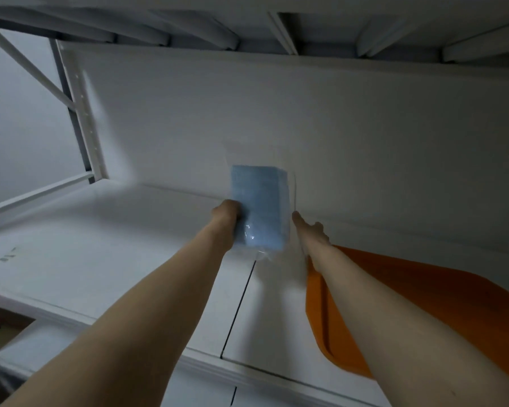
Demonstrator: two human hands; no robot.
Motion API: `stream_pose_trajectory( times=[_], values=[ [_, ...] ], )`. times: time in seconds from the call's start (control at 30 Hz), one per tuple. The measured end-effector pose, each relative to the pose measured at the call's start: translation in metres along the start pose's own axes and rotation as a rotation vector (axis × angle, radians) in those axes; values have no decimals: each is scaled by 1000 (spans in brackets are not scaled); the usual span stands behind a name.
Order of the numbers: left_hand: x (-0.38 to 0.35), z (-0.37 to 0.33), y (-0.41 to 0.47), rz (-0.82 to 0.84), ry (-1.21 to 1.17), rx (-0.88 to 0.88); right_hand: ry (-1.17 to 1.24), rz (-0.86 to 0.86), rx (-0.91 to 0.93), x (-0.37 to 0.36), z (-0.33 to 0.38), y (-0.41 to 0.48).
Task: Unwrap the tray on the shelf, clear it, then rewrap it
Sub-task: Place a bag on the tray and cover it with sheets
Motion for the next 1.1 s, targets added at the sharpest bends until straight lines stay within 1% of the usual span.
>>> stream_pose_trajectory(
  times=[0.1,0.17,0.27,0.37,0.47,0.57,0.63,0.73,0.77,0.83,0.9,0.97,1.0,1.03,1.07,1.1],
  values=[
    [-13,-3,-9,110,-64,17,201,-9,-110,12,-5,6],
    [-21,-5,-13,202,-88,-3,320,20,-158,18,-9,5],
    [-33,-9,-18,323,-103,-26,465,99,-178,27,-12,4],
    [-51,-17,-23,440,-109,-30,524,200,-165,37,-12,2],
    [-66,-21,-28,493,-122,-17,547,216,-168,46,-10,-1],
    [-75,-20,-25,482,-100,-10,546,163,-105,57,-6,-3],
    [-77,-17,-19,460,-95,15,544,35,-47,68,-5,-6],
    [-71,-11,-14,437,-67,73,591,-91,-13,89,-11,1],
    [-68,-8,-11,439,-28,95,572,-138,-18,97,-15,5],
    [-61,-1,-4,403,125,93,512,-199,-9,109,-18,5],
    [-54,5,12,286,291,49,522,-204,-14,115,-22,3],
    [-47,11,24,112,531,-32,545,-175,-24,115,-26,0],
    [-45,12,26,29,720,-76,559,-145,-33,115,-30,0],
    [-45,13,27,-25,904,-117,554,-110,-48,113,-31,-1],
    [-46,13,23,-56,1024,-166,541,-72,-72,110,-34,-3],
    [-50,14,22,-59,1050,-193,512,-45,-92,109,-37,-4]
  ],
)
Point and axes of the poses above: each hand's wrist, its own y-axis towards the middle knuckle, its own x-axis out of the back of the hand, z = x × y, the point moved 3 cm from there along y, towards the middle knuckle, and after that the axes turned 14 degrees about y, right-handed, at the moved point
